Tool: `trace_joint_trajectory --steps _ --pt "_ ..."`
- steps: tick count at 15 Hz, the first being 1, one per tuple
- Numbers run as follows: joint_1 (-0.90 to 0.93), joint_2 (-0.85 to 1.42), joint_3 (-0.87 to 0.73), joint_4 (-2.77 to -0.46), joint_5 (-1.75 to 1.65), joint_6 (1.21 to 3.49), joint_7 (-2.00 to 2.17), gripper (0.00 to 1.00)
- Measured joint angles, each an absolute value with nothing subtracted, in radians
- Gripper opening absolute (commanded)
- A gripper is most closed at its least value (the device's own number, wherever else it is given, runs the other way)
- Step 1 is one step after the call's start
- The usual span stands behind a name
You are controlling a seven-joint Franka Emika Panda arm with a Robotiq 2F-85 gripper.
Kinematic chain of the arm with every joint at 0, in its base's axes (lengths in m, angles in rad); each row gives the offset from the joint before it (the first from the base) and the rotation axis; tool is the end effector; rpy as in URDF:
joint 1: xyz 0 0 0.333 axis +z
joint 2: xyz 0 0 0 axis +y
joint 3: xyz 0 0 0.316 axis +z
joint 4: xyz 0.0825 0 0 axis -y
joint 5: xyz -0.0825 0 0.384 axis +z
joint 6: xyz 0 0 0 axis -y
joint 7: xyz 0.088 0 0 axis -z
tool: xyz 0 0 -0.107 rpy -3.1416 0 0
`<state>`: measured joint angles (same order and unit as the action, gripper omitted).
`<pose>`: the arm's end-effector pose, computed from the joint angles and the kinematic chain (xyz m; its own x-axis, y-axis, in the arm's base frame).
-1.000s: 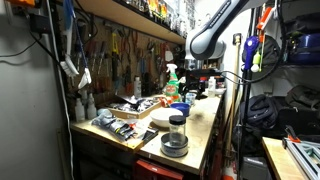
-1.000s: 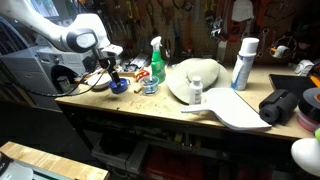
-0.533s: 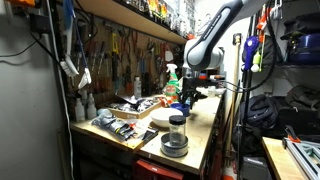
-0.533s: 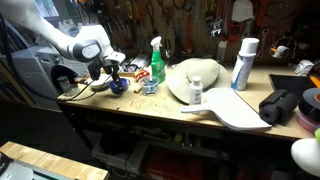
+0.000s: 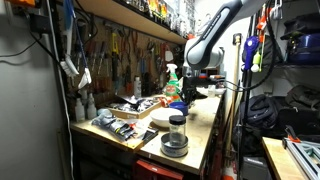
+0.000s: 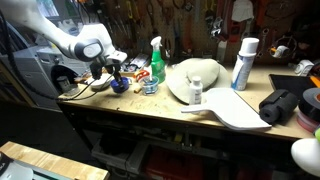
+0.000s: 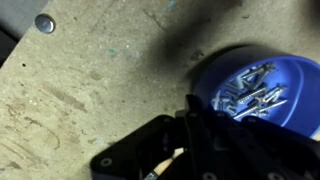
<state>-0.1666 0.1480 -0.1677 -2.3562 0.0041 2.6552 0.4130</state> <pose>0.4969 -0.1730 0.2824 0.7234 -0.6742 0.1486 -0.6767 -0.7351 -0.0409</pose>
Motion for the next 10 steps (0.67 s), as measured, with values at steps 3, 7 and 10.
trace_joint_trajectory --steps 3,7,10 --pt "-0.168 0.098 -0.180 -2.357 0.004 2.634 0.399 0.11" --pt "-0.167 -0.032 -0.173 -2.383 0.026 2.595 0.306 0.09" --pt "-0.139 -0.100 -0.145 -2.419 0.119 2.572 0.190 0.09"
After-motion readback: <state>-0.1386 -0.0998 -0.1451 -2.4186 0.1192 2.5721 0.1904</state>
